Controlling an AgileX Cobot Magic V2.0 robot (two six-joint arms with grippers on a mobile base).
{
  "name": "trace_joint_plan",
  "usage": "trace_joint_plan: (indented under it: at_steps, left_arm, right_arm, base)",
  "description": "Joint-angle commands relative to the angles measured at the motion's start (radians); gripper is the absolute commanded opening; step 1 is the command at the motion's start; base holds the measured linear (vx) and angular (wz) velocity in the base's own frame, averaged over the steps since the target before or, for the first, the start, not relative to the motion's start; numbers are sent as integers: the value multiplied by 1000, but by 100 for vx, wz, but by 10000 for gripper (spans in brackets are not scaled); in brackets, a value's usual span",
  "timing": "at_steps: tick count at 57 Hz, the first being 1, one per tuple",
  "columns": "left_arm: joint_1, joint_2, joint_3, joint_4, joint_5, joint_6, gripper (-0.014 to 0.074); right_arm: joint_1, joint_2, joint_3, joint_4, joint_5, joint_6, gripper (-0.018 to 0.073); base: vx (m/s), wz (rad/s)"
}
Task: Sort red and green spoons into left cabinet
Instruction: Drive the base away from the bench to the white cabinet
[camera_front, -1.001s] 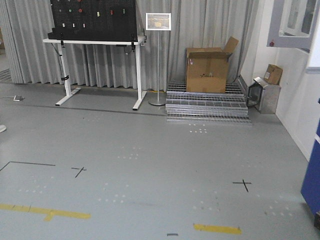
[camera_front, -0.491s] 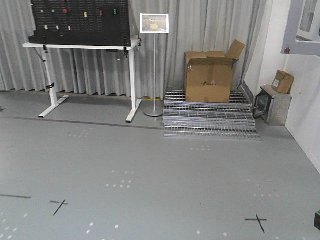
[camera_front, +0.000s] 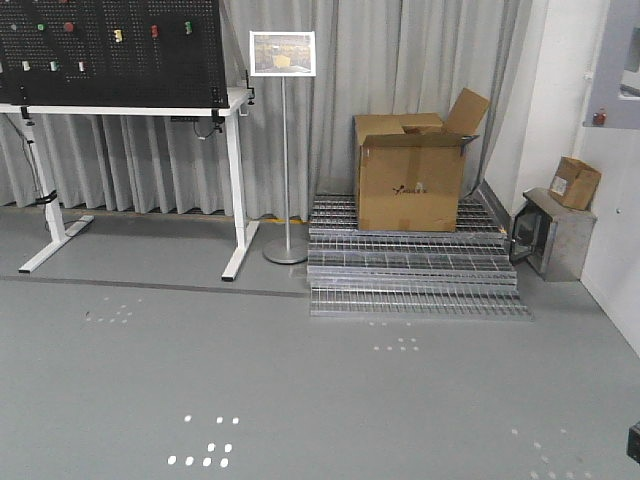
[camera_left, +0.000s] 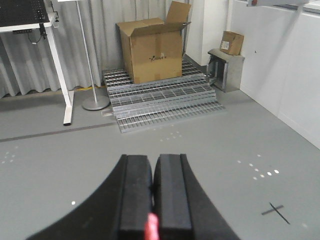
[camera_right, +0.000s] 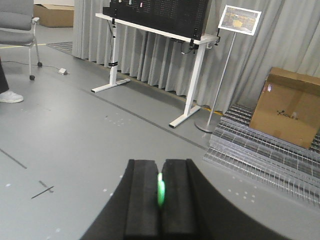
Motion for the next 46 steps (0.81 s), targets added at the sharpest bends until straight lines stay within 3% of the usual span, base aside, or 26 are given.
trace_joint_plan:
  at_steps: [1,46]
  left_arm:
    - [-1,2,-28,-26,-51,-8,-1]
    - [-2,2,-28,-26,-50,-8,-1]
  right_arm:
    - [-3,3,-29,34,-42,0,-3]
    - [-3,3,-29,34,-42,0,-3]
  base:
    - [69,1]
    - [66,-6]
